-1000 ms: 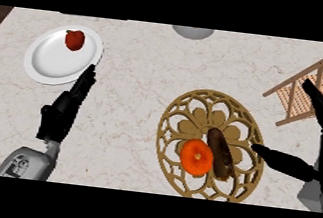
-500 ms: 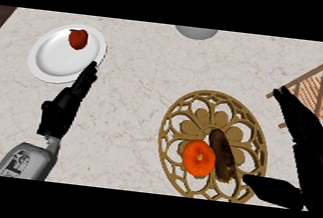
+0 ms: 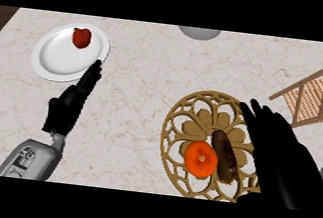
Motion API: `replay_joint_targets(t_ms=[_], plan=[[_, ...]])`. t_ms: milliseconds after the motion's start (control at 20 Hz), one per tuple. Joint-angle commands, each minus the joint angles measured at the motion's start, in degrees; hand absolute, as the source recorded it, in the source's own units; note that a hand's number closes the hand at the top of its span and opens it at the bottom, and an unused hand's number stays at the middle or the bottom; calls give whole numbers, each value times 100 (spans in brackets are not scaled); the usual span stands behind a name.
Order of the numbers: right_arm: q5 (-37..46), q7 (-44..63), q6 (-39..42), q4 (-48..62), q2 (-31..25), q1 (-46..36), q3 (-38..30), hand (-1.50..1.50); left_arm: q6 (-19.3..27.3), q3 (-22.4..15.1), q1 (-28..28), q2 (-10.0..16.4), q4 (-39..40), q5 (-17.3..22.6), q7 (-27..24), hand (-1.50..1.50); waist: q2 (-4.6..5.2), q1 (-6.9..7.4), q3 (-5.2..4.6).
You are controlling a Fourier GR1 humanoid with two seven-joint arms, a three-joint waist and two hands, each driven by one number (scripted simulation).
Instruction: Pick the sweet potato from the placemat and place it in the tiered shelf
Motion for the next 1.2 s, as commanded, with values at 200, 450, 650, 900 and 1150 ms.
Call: replay_joint_targets(t_ms=[200,450,650,900,1150], plan=[[279,1548,1128,376,876,-512,575,-150,4,67,41,-16,-110,-21,158,0,-12,-34,18],[739,1825,1287,499,1656,-732,772,-150,-103,144,28,-46,245,-51,-186,0,-2,-92,16],[1188,1829,1435,785,2041,-728,890,-150,75,-72,170,-178,-250,-195,141,0,-22,-64,20],[1667,1433,1291,1054,2256,-272,827,-150,-114,214,189,-18,-68,-69,-49,0,3,-101,25],[1997,1345,1625,1159,2737,-118,673,-150,53,-72,428,-207,-488,-291,157,0,-10,-53,29]])
